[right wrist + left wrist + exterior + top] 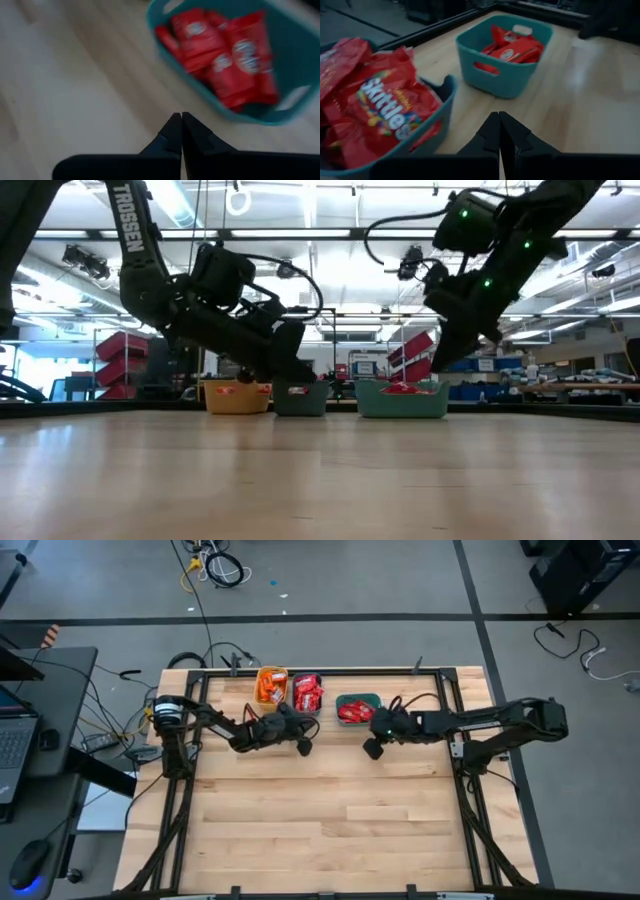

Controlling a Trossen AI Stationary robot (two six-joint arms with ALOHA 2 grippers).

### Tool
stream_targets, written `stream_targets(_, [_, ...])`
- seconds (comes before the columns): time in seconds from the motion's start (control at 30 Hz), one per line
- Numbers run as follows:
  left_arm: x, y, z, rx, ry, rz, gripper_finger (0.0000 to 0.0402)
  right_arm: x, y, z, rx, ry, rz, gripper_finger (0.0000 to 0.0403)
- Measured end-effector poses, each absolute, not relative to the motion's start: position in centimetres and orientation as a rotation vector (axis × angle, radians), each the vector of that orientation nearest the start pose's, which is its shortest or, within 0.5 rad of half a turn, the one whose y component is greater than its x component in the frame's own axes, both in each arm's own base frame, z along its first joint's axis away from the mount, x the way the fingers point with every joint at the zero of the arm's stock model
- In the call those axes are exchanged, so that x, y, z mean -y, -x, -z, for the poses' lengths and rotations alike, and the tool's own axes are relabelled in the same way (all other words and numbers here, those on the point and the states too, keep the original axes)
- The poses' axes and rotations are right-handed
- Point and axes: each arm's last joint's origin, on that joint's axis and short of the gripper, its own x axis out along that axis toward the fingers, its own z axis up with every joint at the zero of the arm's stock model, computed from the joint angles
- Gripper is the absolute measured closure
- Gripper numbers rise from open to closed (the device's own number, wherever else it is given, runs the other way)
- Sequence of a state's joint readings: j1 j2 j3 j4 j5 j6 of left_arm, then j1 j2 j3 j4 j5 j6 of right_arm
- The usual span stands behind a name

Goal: Sort candy
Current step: Move all the bins to the top corner of the table

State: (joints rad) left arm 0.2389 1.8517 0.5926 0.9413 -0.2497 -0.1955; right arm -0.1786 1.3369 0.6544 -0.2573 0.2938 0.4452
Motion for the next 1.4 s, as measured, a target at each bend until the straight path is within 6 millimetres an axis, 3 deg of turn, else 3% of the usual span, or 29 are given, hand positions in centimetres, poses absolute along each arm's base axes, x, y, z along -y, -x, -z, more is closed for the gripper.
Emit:
stream_targets(0.17, [-7.3, -30.7, -12.4, -0.245, 0.192, -0.441, 0.0402, 6.7, -22.6, -19.1, -0.782, -0.293, 0.693, 0.0403])
stream_targets(0.4, [-6.2, -29.7, -14.5, -0.206, 0.187, -0.216, 0.0402, 10.1, -22.3, -19.6, -0.759, -0.146, 0.688, 0.0403])
stream_targets(0.6, [-5.6, -27.9, -14.2, -0.231, 0.170, -0.145, 0.0402, 12.9, -21.5, -20.0, -0.711, -0.092, 0.702, 0.0403])
stream_targets(0.7, [-5.4, -27.0, -13.6, -0.250, 0.174, -0.130, 0.0402, 14.0, -21.1, -20.2, -0.682, -0.100, 0.627, 0.0403])
stream_targets(1.07, [-3.3, -26.3, -13.0, -0.242, 0.110, -0.053, 0.0402, 16.2, -21.6, -17.3, -0.731, -0.136, 0.463, 0.0403])
stream_targets(1.4, [-3.1, -26.3, -13.0, -0.244, 0.104, -0.046, 0.0402, 16.0, -21.4, -15.6, -0.829, -0.236, 0.461, 0.0403])
